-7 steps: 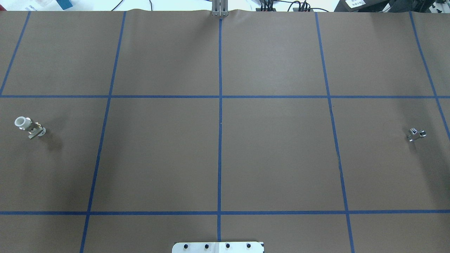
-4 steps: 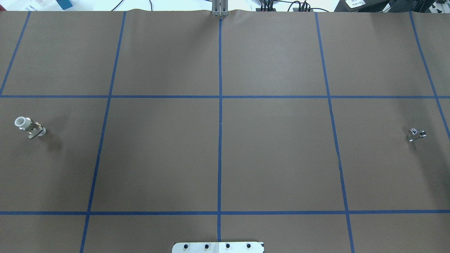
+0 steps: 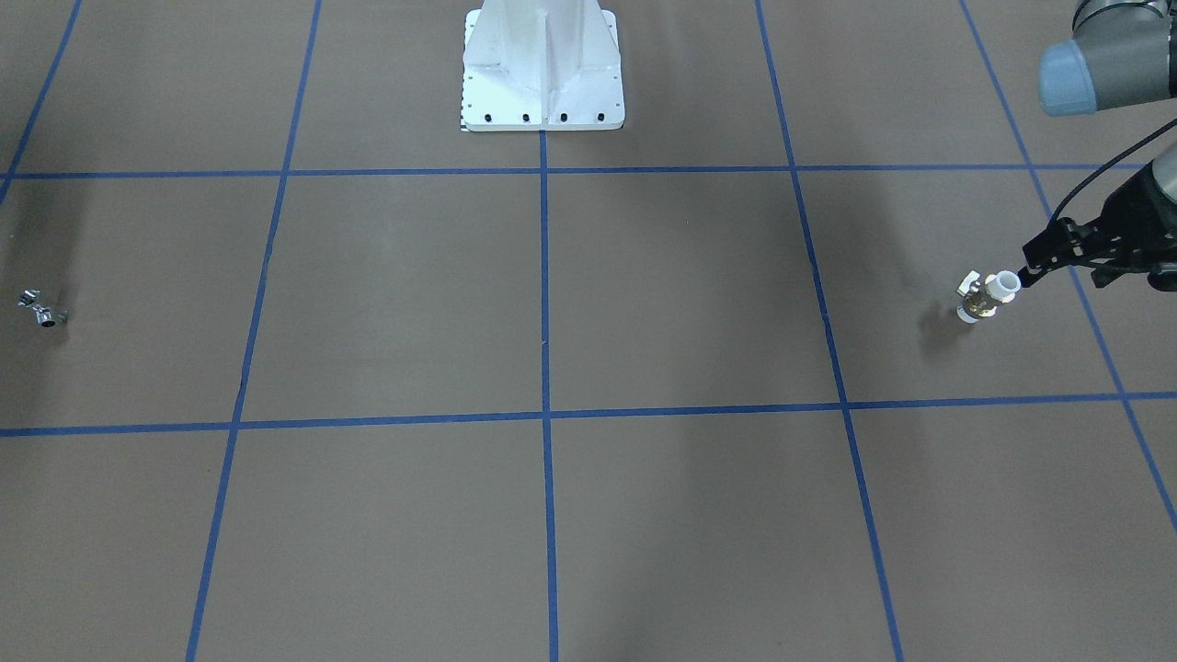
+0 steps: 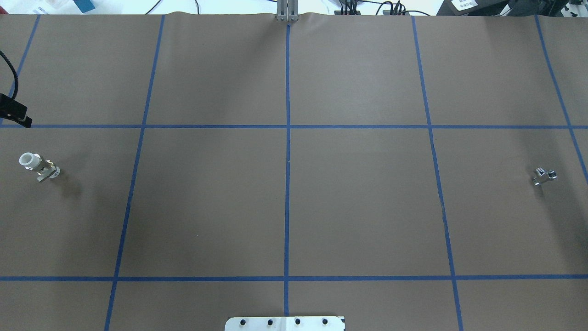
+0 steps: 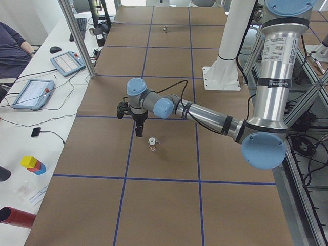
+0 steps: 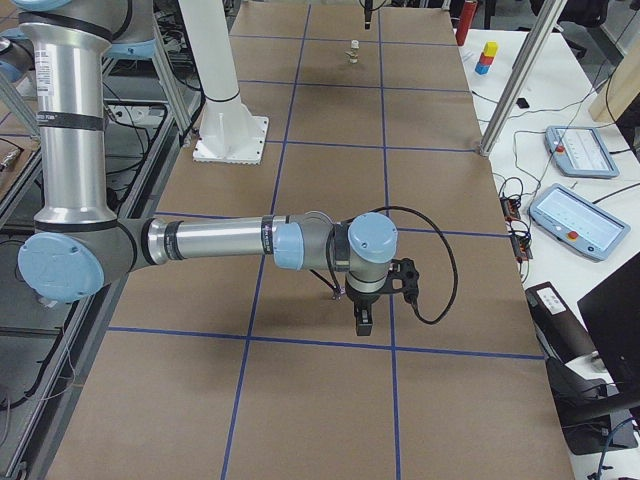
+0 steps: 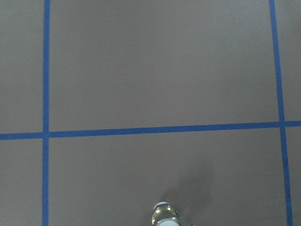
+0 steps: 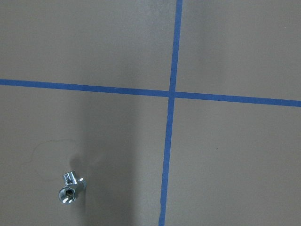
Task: Assemble PPR valve and pipe with both arms
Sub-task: 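Lower the left gripper onto the white-and-brass valve and grasp it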
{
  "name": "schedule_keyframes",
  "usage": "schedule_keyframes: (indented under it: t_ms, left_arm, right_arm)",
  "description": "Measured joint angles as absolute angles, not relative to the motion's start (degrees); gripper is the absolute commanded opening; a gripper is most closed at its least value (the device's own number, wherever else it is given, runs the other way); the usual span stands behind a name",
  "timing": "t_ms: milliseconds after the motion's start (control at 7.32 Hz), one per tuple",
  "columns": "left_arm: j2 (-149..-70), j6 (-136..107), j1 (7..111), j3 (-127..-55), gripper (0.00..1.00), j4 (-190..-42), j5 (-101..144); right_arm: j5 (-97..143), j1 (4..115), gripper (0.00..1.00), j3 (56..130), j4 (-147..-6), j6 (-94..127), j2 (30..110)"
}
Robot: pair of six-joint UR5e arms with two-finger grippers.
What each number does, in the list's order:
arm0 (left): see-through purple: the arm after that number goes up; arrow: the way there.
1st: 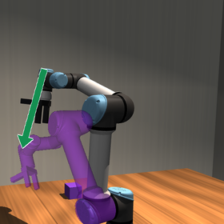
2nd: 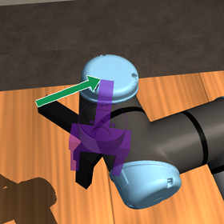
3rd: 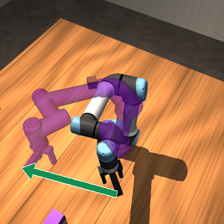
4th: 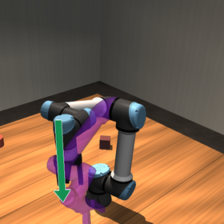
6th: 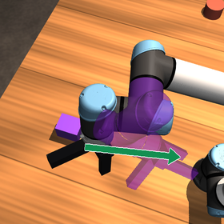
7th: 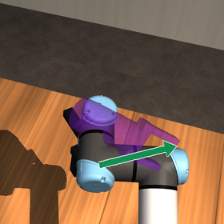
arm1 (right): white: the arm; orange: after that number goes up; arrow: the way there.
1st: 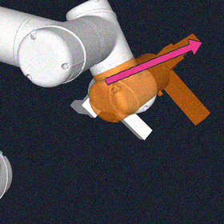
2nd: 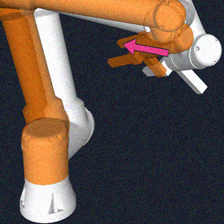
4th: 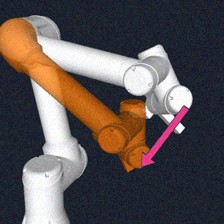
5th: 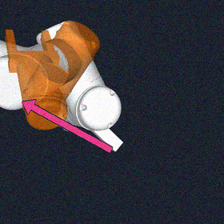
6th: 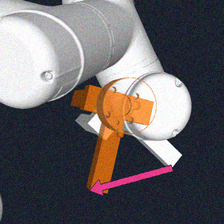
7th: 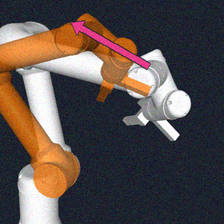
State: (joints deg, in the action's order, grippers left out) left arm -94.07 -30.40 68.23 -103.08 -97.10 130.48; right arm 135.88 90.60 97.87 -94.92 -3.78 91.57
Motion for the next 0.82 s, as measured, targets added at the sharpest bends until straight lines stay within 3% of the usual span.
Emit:
schedule_keyframes:
  t_ms: [820]
  left_arm:
    - [-89.4,-37.7,61.5,-99.4,1.00,-107.8,125.7]
  right_arm:
    - [135.6,90.4,0.99,97.9,-94.9,-3.8,91.6]
